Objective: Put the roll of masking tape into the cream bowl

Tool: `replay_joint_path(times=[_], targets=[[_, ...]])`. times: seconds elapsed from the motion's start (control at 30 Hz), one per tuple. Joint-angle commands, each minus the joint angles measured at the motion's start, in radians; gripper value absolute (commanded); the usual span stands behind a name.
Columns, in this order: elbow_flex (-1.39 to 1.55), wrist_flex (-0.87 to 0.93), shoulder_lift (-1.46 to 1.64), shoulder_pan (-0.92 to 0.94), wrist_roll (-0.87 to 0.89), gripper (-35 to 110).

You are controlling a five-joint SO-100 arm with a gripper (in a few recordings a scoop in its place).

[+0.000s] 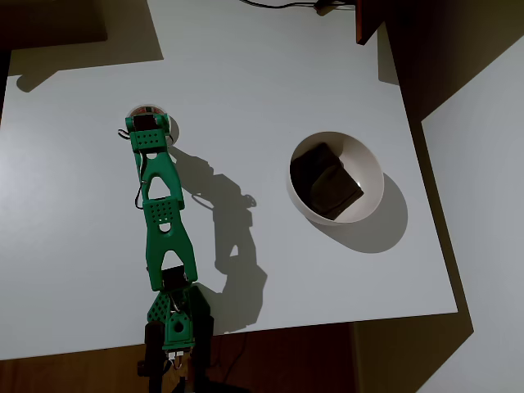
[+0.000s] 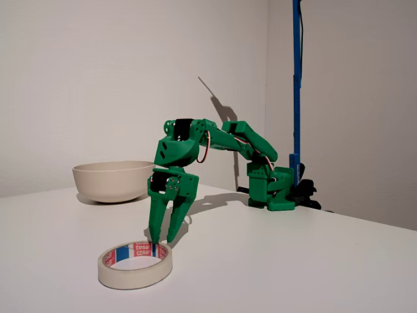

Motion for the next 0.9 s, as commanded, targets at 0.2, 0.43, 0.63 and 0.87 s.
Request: replay_joint_path(times=[0.2, 0.43, 0.63, 0.87], targets=[[-0.066, -0.009, 0.028, -0.011, 0.002, 8], [-0.066, -0.017, 0.002, -0.012, 0.006, 8], [-0.066, -0.031, -0.017, -0.012, 0.009, 7], [-0.066, -0.037, -0.032, -0.015, 0.008, 7]])
